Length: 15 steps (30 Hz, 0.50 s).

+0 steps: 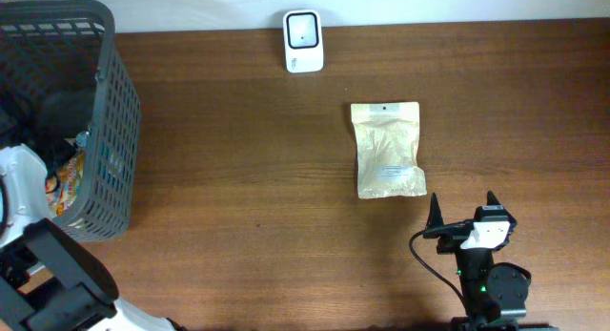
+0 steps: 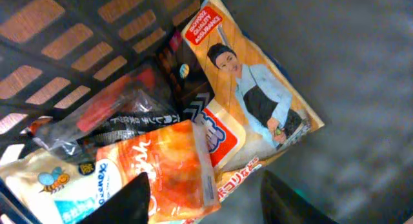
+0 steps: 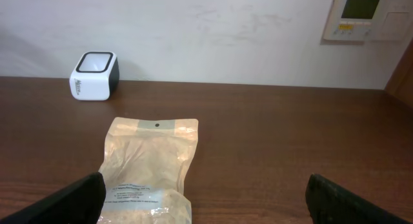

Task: Scan the item barcode
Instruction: 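Reach the left gripper into the basket and grasp an orange tissue pack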

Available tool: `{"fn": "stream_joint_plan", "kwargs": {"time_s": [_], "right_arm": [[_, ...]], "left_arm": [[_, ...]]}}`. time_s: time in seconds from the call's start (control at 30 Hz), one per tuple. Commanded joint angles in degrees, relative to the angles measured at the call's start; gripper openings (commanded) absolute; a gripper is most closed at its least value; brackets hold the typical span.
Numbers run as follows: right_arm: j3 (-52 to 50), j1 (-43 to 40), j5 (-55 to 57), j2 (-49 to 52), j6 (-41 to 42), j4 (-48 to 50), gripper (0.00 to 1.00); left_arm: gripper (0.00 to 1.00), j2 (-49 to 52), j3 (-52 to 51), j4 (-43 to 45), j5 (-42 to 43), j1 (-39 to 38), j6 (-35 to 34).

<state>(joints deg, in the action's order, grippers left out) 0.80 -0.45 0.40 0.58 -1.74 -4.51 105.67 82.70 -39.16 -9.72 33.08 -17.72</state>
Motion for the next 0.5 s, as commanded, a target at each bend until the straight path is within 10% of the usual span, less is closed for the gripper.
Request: {"fn": "stream_joint_plan", "kwargs": {"time_s": [0.0, 0.13, 0.27, 0.47], "right_arm": [[-0.5, -0.4, 0.5, -0.4, 0.2, -0.2, 0.98], [-0.5, -0.4, 0.4, -0.4, 0.2, -0.2, 0.98], [-0.5, -0.4, 0.5, -0.4, 0.2, -0.2, 0.98], [-0.5, -0.4, 0.4, -0.4, 0.2, -0.2, 0.98]], "left_arm": [[0.5, 4.4, -0.5, -0.2, -0.7, 0.0, 0.0], [0.41, 7.0, -0.5, -0.3, -0.7, 0.1, 0.0], [0.0, 6.6, 1.4, -1.2, -1.2, 0.1, 0.0], [0.0, 0.9, 14.8, -10.3, 5.2, 0.1, -0.1]]}}
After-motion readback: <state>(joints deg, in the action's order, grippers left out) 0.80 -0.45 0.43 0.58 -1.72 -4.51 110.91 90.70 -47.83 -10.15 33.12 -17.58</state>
